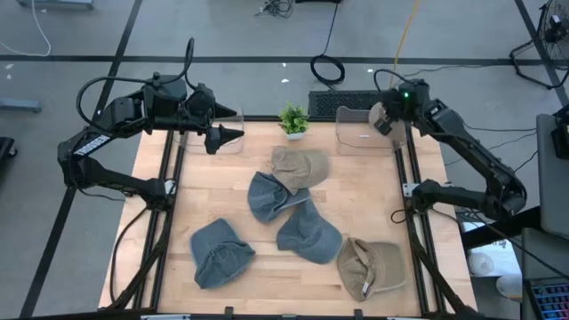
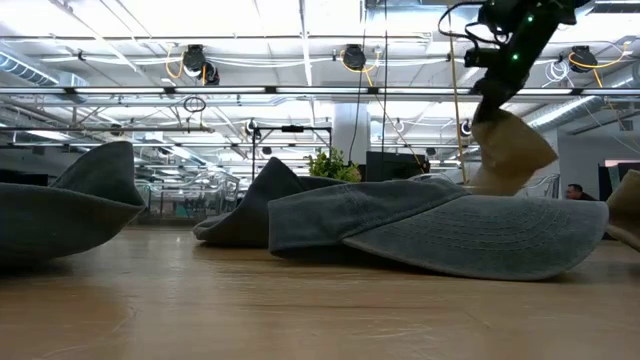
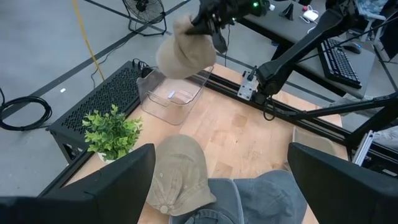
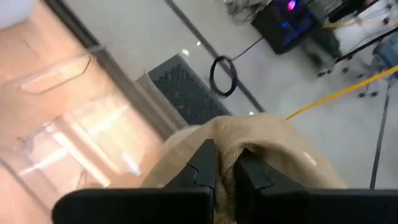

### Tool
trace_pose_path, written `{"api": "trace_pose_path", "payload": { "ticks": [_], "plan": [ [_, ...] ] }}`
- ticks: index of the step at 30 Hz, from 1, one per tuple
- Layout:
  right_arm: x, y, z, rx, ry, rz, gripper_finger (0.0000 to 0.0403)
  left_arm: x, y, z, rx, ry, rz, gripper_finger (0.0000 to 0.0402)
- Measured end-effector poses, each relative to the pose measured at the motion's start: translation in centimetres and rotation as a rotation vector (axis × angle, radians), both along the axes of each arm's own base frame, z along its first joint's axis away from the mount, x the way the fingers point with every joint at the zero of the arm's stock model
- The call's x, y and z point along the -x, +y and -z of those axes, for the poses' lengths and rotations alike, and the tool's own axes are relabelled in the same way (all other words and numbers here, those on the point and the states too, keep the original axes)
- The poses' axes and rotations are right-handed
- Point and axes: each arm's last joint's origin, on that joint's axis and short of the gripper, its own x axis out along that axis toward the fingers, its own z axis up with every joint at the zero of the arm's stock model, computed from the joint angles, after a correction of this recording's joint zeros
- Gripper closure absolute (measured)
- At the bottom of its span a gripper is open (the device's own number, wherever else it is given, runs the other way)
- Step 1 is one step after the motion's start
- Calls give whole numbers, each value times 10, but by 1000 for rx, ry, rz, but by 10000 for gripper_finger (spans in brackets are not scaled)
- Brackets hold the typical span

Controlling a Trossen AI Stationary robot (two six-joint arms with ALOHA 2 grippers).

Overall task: Pick & Place hat
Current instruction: Put the top left brown cap into the right transparent bin

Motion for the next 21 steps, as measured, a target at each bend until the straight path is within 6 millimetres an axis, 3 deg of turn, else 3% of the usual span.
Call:
{"api": "trace_pose_path", "payload": {
  "ticks": [10,21],
  "plan": [
    [6,20,-13,47,-40,-28,394,1,4,0,-13,2,-13,27],
    [-1,3,10,-13,42,9,394,1,5,0,-10,-1,-10,27]
  ]
}}
